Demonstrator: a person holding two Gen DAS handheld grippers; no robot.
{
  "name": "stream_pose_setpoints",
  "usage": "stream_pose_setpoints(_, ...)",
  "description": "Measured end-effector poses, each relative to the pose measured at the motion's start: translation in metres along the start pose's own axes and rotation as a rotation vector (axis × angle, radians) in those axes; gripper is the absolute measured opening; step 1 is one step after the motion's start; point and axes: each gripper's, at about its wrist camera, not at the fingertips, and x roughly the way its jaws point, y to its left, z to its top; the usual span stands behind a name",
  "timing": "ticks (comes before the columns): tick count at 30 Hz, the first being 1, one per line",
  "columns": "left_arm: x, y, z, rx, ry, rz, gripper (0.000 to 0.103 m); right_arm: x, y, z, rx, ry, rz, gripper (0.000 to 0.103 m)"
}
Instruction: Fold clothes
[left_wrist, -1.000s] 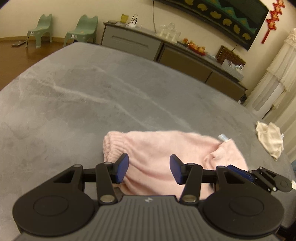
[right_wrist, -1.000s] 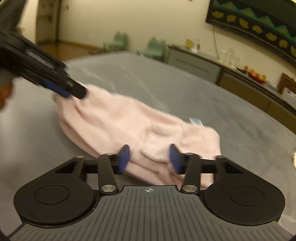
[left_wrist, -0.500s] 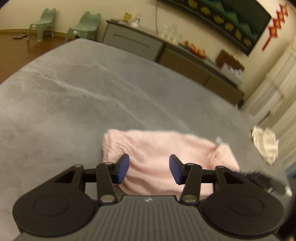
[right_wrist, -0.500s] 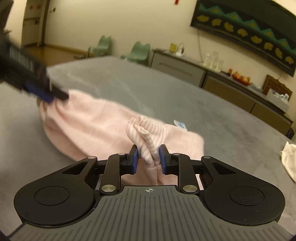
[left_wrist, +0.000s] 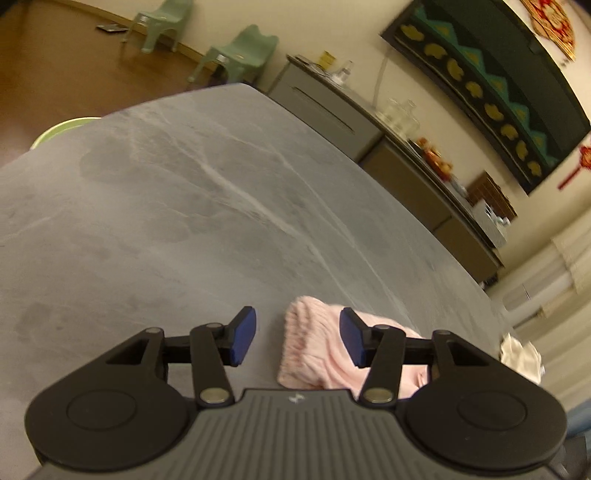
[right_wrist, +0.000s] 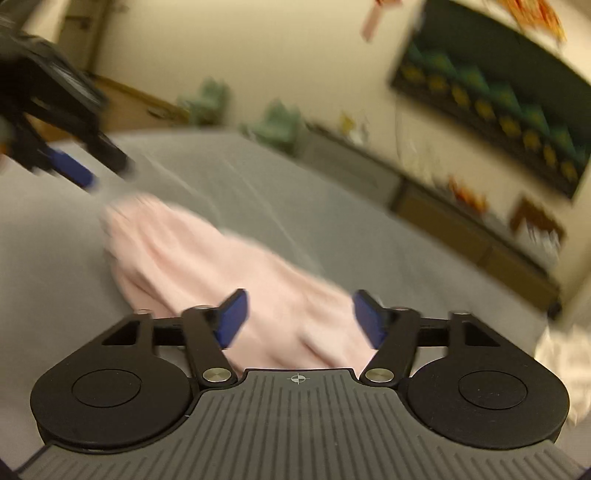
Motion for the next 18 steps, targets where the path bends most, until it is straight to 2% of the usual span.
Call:
stream_pose_setpoints(3, 0.002, 0.003, 0.002, -0.021, 0.011, -0.009, 0.052, 0.0, 0.044, 0.019, -0.102, -0.041, 0.131, 0.076)
stream_pose_setpoints(5, 0.005, 0.005, 0.002, -0.024, 0.019, -0.011, 0.052, 0.015, 0.074, 0.025, -0.169, -0.03, 0.188, 0.07)
stream_pose_setpoints(7, 0.007, 0.007, 0.002, -0.024, 0.024, -0.003, 0.052, 0.036, 0.092, 0.027, -0.191, 0.017, 0.217, 0.054)
stream_pose_setpoints(8, 0.008, 0.009, 0.002, -0.026, 0.026, -0.001, 0.052, 0.046, 0.1, 0.029, -0.197, 0.039, 0.229, 0.051)
stream_pose_setpoints(9, 0.009, 0.01, 0.002, -0.03, 0.027, 0.0, 0.052, 0.048, 0.098, 0.031, -0.168, 0.045, 0.227, 0.044)
stream_pose_setpoints(10, 0.009, 0.011, 0.002, -0.033, 0.027, -0.001, 0.052, 0.051, 0.096, 0.032, -0.139, 0.051, 0.226, 0.019)
stream_pose_setpoints(11, 0.009, 0.011, 0.002, -0.033, 0.027, -0.005, 0.052, 0.053, 0.094, 0.034, -0.11, 0.057, 0.224, 0.018)
stream_pose_setpoints(13, 0.008, 0.008, 0.002, -0.026, 0.024, -0.01, 0.052, 0.051, 0.085, 0.038, -0.053, 0.054, 0.213, 0.006)
stream_pose_setpoints(18, 0.007, -0.004, -0.001, 0.005, 0.02, -0.036, 0.052, 0.012, 0.024, 0.036, 0.177, -0.029, 0.174, 0.005)
